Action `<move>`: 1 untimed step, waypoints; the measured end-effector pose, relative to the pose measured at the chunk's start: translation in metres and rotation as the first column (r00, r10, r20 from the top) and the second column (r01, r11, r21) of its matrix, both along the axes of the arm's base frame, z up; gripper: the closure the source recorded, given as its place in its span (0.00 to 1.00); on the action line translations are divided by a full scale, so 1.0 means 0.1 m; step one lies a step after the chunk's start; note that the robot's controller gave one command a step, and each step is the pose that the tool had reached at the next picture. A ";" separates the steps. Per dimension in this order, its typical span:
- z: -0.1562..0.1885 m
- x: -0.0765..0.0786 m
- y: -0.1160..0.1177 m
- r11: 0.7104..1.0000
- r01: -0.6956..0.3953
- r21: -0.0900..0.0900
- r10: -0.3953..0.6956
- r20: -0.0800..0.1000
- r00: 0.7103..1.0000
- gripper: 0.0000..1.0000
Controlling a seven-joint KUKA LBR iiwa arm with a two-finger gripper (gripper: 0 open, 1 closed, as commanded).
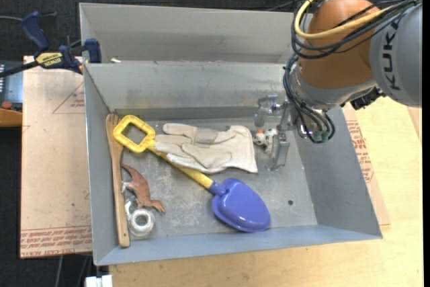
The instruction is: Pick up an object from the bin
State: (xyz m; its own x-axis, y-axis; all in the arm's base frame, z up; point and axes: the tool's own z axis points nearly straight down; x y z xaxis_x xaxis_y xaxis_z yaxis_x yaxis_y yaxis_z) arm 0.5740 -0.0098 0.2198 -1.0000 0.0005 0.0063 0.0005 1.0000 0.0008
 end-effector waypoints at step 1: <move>0.05 0.01 0.00 1.000 0.000 0.000 0.000 0.008 1.000 0.00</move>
Offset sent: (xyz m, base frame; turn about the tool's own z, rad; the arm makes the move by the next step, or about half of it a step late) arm 0.0223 0.0449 -0.1498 0.1421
